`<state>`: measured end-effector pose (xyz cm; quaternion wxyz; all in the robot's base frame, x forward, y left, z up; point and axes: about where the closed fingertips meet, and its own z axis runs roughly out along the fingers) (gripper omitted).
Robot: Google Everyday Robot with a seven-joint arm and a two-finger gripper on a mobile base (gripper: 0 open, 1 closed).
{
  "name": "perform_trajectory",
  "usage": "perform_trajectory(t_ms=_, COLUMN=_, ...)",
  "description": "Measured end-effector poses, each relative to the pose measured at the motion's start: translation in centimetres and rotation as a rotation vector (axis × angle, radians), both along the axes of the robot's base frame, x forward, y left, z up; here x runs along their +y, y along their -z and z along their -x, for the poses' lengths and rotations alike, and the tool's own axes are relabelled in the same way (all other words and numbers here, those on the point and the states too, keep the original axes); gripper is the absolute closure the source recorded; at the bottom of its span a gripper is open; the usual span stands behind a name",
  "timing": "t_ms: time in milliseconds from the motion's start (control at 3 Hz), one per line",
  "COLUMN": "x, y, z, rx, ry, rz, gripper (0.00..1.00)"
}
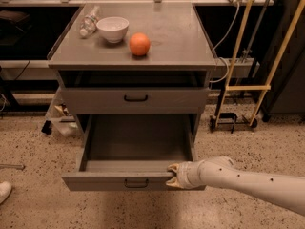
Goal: Open middle drawer
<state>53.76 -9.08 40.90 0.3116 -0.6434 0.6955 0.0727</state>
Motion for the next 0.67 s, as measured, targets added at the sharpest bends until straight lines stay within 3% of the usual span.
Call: perform_trajectory(t_ms=667, x=0.09, y=-0.1, z=0.49, rx=-0.001, ry=-0.001, rz=-0.001, gripper=1.0)
